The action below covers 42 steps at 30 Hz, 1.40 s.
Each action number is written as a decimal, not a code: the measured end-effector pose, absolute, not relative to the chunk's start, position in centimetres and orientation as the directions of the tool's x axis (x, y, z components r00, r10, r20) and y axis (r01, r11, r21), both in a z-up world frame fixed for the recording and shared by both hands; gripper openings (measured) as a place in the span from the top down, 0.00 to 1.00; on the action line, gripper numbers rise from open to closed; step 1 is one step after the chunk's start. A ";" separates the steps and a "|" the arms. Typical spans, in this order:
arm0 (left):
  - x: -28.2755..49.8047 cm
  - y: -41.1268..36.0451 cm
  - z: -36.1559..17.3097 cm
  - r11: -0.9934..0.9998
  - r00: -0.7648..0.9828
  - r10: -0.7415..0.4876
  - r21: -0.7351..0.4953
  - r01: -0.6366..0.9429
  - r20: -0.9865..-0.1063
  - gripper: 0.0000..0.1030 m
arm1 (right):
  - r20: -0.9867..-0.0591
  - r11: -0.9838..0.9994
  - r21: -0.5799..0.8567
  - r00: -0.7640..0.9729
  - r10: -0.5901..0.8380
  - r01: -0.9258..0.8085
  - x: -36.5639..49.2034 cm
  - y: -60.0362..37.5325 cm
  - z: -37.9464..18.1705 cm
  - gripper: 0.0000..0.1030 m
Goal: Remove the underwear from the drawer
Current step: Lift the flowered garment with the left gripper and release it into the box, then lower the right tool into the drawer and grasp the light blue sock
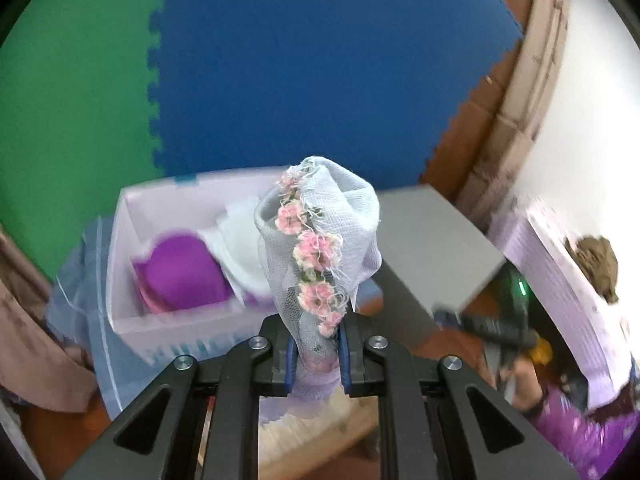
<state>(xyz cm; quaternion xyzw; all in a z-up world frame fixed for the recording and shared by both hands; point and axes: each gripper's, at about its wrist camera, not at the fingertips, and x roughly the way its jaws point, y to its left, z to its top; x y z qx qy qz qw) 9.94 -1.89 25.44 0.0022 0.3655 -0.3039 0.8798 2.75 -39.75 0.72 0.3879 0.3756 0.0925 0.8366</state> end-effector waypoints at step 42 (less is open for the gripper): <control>9.9 5.0 18.4 0.968 0.823 -0.249 -0.113 0.223 -0.511 0.01 | -0.762 0.902 0.353 0.484 0.431 -0.247 3.6 -26.9 0.2 0.29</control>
